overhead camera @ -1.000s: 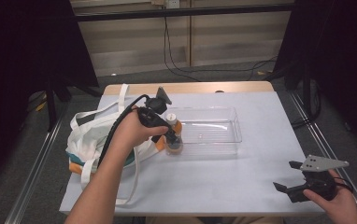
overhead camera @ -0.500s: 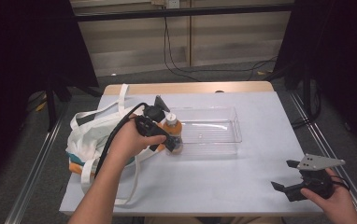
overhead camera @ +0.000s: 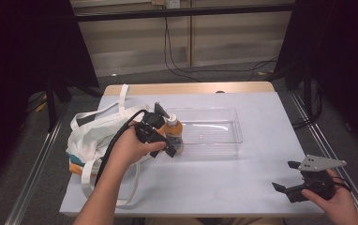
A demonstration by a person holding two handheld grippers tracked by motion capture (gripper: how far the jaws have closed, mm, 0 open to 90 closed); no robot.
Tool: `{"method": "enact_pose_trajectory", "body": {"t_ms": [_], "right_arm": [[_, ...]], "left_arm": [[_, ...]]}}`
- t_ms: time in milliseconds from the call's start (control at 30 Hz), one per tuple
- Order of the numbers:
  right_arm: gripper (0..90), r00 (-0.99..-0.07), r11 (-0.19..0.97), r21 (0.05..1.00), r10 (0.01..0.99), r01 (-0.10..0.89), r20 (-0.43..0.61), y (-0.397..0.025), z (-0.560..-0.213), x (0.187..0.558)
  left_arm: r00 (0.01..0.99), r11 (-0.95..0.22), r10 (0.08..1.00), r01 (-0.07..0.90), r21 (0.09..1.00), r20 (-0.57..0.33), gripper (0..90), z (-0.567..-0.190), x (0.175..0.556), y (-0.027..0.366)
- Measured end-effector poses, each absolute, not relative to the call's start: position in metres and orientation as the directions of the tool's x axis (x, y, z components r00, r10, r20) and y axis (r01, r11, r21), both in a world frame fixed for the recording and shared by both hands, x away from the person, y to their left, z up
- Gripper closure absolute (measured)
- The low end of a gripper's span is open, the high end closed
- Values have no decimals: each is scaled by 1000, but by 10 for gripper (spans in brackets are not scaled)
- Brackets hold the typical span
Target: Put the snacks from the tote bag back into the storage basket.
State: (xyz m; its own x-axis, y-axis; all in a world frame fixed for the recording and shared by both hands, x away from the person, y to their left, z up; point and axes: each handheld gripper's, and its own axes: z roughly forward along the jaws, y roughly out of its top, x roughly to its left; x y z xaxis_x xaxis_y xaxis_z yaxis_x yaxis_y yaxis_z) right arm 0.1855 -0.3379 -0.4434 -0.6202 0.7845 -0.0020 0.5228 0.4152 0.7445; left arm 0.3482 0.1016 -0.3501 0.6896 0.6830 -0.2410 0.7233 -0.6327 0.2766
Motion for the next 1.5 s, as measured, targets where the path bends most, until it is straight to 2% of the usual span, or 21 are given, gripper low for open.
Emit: {"method": "enact_pose_trajectory", "body": {"t_ms": [1500], "right_arm": [[49,-618,414,737,786,534,5,-336,-446,186]], "left_arm": [[704,-621,664,707,338,-253,135,-385,321,115]]}}
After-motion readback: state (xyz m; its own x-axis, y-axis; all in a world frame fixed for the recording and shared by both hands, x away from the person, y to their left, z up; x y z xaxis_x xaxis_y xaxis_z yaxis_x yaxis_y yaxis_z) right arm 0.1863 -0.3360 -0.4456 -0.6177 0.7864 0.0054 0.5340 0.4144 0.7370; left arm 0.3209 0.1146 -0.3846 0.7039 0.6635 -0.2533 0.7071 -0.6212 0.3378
